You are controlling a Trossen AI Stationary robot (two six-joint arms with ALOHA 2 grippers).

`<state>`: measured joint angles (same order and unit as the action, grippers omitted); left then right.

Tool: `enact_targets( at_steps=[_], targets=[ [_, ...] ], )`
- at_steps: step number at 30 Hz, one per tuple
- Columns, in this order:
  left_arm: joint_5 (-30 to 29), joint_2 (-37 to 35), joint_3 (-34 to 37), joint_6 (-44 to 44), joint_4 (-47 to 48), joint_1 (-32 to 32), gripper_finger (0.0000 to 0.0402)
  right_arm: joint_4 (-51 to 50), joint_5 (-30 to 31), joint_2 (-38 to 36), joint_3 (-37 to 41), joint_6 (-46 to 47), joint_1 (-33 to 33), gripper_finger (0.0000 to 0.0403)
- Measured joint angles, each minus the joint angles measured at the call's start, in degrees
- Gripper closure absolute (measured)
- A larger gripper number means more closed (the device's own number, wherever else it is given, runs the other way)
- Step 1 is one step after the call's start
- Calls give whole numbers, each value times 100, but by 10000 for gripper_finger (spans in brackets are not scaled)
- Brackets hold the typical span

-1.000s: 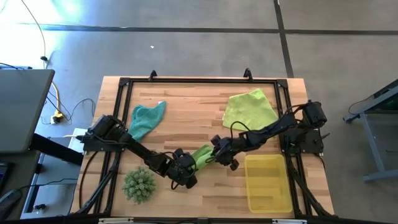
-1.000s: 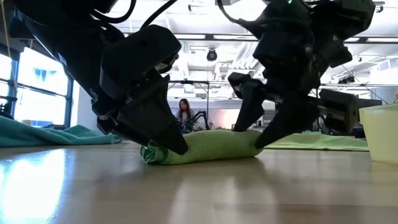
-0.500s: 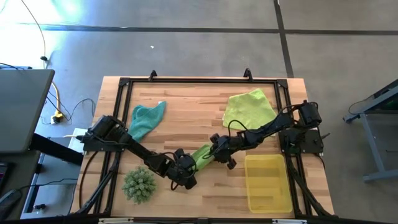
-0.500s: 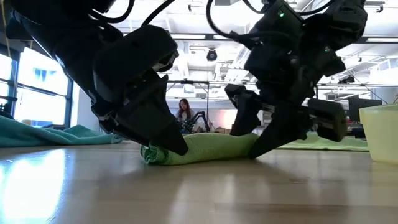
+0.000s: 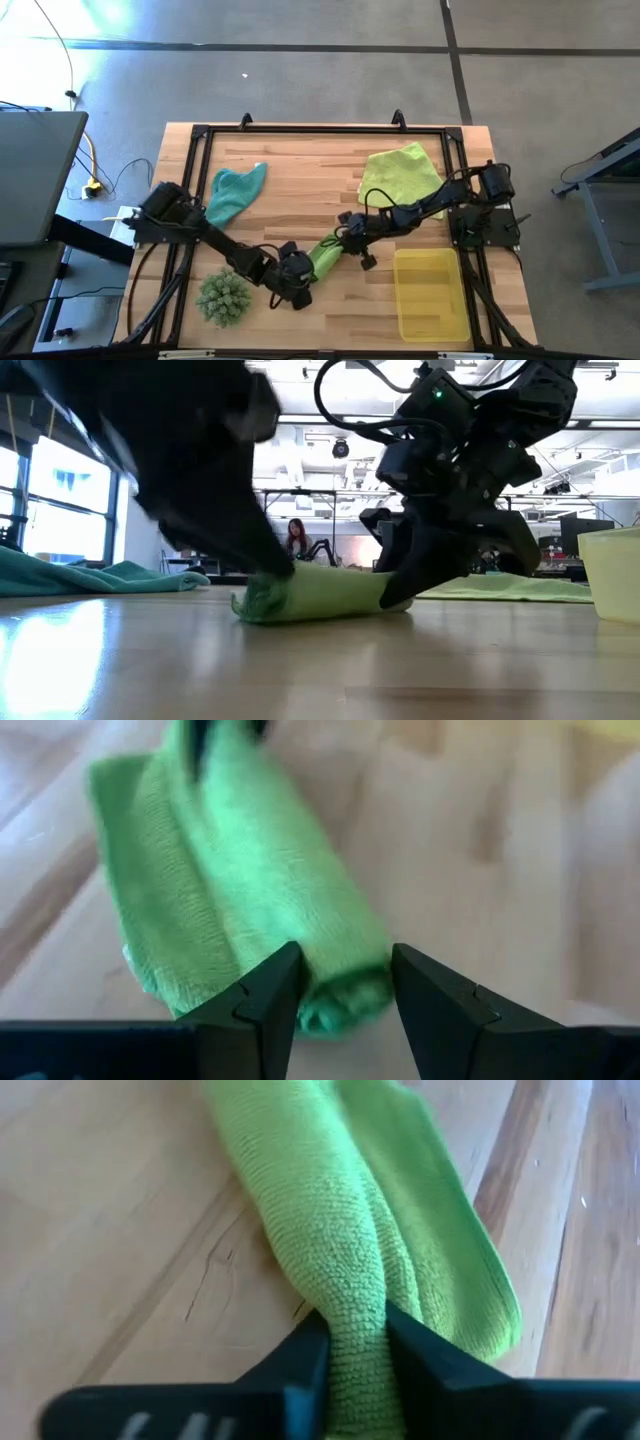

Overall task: Roll microfiber towels into tight, uniform cylinder then place into a basket
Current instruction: Roll the green microfiber cloth

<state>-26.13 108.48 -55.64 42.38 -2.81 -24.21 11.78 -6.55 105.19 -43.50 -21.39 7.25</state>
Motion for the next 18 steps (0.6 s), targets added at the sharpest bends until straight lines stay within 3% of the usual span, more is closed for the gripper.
enact_targets(
  at_steps=[5,12,18],
  targets=[
    [1,-196,-3,-94,70,-16,255,-134,-229,-2,-34,485,-70,394],
    [-352,-277,5,-292,-40,-45,255,-1066,-1281,26,-545,1703,-323,390],
    [-961,-277,3,-824,-221,-39,255,-2236,-1491,39,-1114,2151,-468,390]
  ],
)
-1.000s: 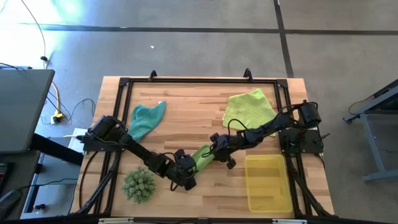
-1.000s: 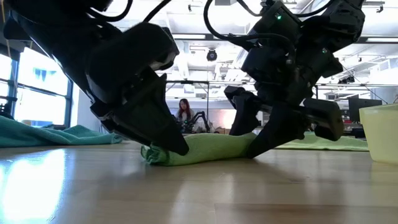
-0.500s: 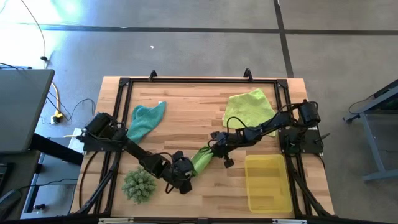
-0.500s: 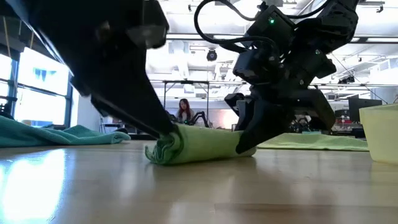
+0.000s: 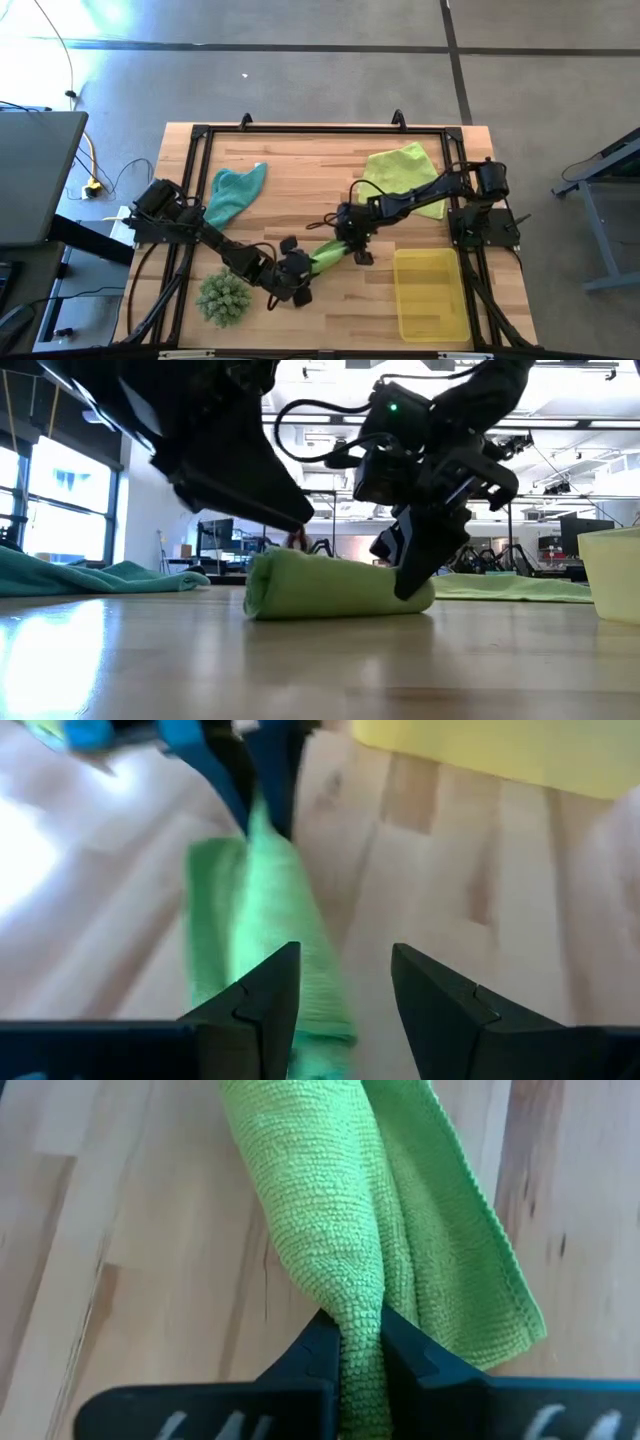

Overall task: Roll microfiber towels into tight, uniform cylinder then place into a basket
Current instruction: Roll the green microfiber cloth

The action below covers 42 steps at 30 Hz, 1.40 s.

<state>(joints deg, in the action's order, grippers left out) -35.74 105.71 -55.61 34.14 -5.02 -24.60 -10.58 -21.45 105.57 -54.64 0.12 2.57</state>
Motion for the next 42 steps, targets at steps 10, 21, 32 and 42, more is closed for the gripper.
enact_targets(
  at_steps=[10,21,32,42],
  targets=[
    [-556,103,-7,-875,-476,108,255,-324,-9,-5,-146,9,-133,389],
    [-287,633,-9,-554,-420,318,255,-236,44,-10,-146,153,-392,386],
    [-4,925,-37,678,155,516,255,-339,150,-174,-146,-860,-402,299],
    [105,931,-37,1339,313,516,255,-1248,392,-1306,-124,-1498,-310,273]
  ],
)
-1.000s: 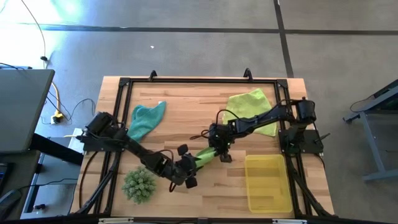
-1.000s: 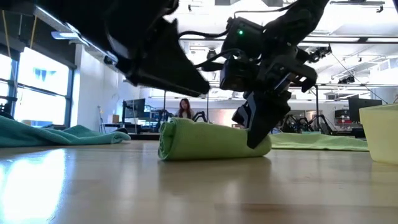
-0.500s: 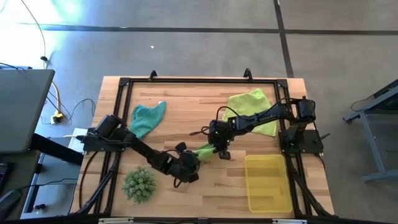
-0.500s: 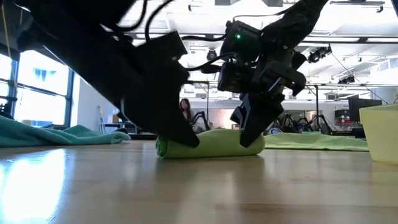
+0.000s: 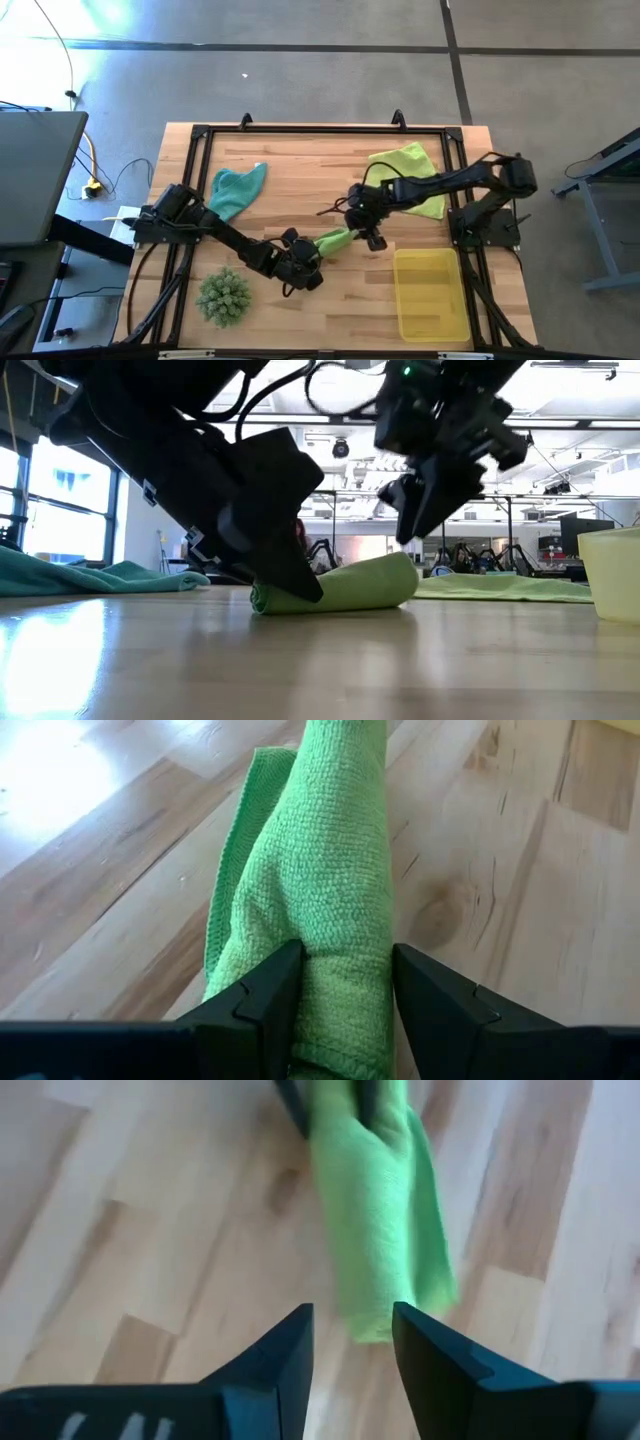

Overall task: Roll microfiber towels into tight, uniform cylinder then place into a basket
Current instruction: Roll the green microfiber cloth

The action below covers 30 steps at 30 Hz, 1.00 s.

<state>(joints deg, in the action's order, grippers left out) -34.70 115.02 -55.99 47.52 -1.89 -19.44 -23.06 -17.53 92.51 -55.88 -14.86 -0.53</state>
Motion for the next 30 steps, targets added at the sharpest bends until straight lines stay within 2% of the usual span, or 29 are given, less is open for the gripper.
enact_targets(
  at_steps=[3,6,10,13,15,24,30],
  targets=[
    [-12,4,4,46,0,-2,255,326,-17,-124,130,-299,276,273],
    [-12,4,5,49,2,-2,255,801,88,-108,306,-1036,592,273],
    [-12,5,11,49,-4,-4,255,1499,861,73,612,-1900,923,273],
    [-17,6,15,45,-21,-4,255,1913,1554,231,701,-2100,1031,271],
    [-33,7,16,46,-28,-7,255,2046,1776,375,703,-2118,1038,266],
    [-85,12,33,39,-114,-7,255,2391,1860,972,701,-2117,1029,212],
    [11,-194,46,-39,-54,-35,255,2589,1855,1219,687,-2098,911,206]
  ],
)
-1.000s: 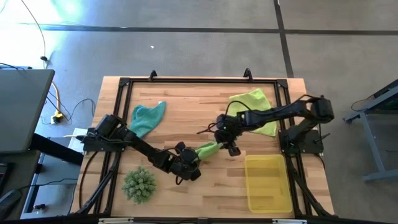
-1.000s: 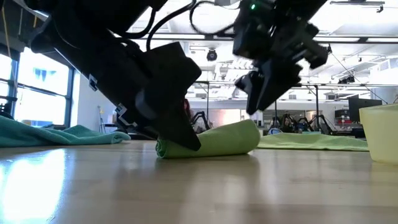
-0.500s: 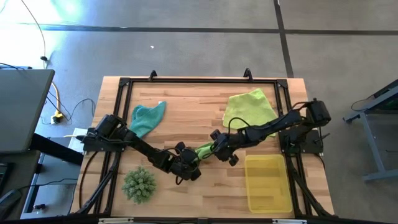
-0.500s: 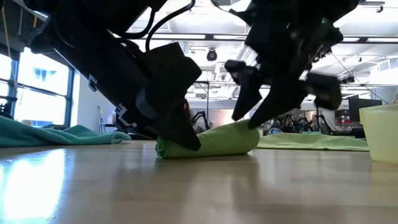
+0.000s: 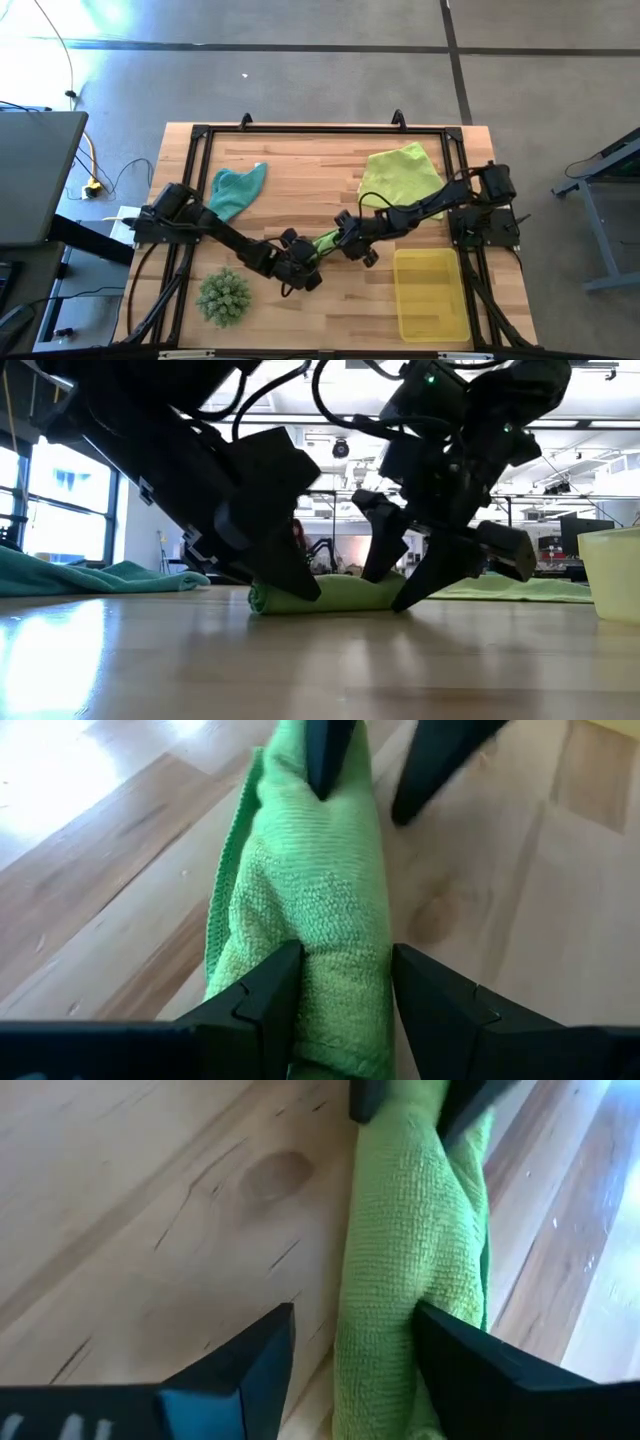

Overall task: Roll microfiber towels into tight, uniform cylinder then place into a basket
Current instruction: Roll the green microfiber cloth

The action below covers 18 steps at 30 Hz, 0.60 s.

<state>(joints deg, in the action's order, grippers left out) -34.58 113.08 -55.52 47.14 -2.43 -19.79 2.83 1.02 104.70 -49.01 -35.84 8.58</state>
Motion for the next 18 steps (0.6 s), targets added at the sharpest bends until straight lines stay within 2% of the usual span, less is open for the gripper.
enact_targets(
  at_steps=[4,10,18],
  targets=[
    [117,-228,11,-214,113,-64,255,84,-101,10,-7,393,-199,206],
    [102,-418,4,-321,247,-75,255,109,-601,31,-7,737,-450,210],
    [20,-481,1,-605,-37,-75,255,107,-437,31,-4,1123,-493,284]
  ],
)
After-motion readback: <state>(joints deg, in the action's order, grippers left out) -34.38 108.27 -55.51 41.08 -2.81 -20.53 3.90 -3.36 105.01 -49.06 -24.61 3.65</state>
